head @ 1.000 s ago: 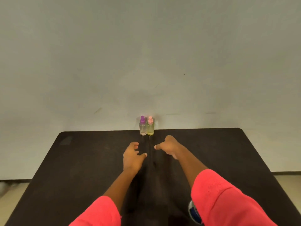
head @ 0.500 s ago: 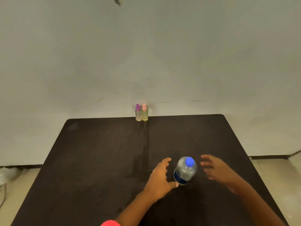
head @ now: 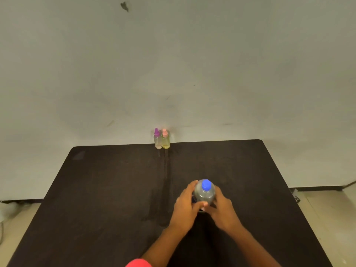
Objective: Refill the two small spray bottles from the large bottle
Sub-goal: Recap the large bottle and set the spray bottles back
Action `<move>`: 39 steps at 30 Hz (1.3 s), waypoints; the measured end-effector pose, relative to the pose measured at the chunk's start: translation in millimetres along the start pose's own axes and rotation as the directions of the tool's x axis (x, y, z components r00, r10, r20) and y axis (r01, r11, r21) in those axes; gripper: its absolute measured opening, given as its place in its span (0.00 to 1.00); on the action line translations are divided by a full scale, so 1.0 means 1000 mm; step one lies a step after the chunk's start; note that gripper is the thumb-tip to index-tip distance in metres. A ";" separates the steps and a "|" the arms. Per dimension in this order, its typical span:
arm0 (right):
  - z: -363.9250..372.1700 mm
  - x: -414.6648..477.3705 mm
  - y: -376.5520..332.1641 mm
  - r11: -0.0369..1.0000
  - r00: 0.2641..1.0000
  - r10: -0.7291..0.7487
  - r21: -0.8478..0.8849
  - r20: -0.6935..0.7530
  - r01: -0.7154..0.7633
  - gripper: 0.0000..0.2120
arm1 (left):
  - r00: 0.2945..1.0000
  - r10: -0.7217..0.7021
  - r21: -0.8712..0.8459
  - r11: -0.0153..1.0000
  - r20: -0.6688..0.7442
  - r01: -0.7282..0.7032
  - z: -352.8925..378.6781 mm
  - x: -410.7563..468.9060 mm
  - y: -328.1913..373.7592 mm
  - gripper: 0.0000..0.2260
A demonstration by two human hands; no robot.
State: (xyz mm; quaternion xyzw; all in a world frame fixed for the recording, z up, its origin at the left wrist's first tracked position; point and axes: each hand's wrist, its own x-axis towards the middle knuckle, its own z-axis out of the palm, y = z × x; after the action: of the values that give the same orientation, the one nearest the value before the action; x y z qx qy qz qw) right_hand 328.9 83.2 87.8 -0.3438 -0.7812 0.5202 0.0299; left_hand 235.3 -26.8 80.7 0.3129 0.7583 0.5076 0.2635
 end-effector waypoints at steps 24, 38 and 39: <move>-0.014 0.211 -0.059 0.972 0.994 -0.107 -0.210 0.003 0.106 0.33 | 0.998 -0.003 0.234 0.972 -0.063 0.018 -0.050 0.204 -0.007 0.27; -0.016 0.237 -0.066 0.960 0.993 -0.119 -0.254 0.006 0.117 0.31 | 0.990 -0.016 0.140 0.990 -0.141 0.036 -0.051 0.226 -0.019 0.18; -0.016 0.237 -0.065 0.960 0.992 -0.123 -0.253 0.004 0.120 0.31 | 0.990 -0.006 0.138 0.990 -0.141 0.025 -0.050 0.226 -0.020 0.18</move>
State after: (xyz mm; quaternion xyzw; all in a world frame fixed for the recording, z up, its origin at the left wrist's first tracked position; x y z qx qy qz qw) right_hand 122.1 215.8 76.1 -0.2992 -0.8606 0.4115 0.0224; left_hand 44.7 104.7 60.5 0.2880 0.8110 0.4722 0.1908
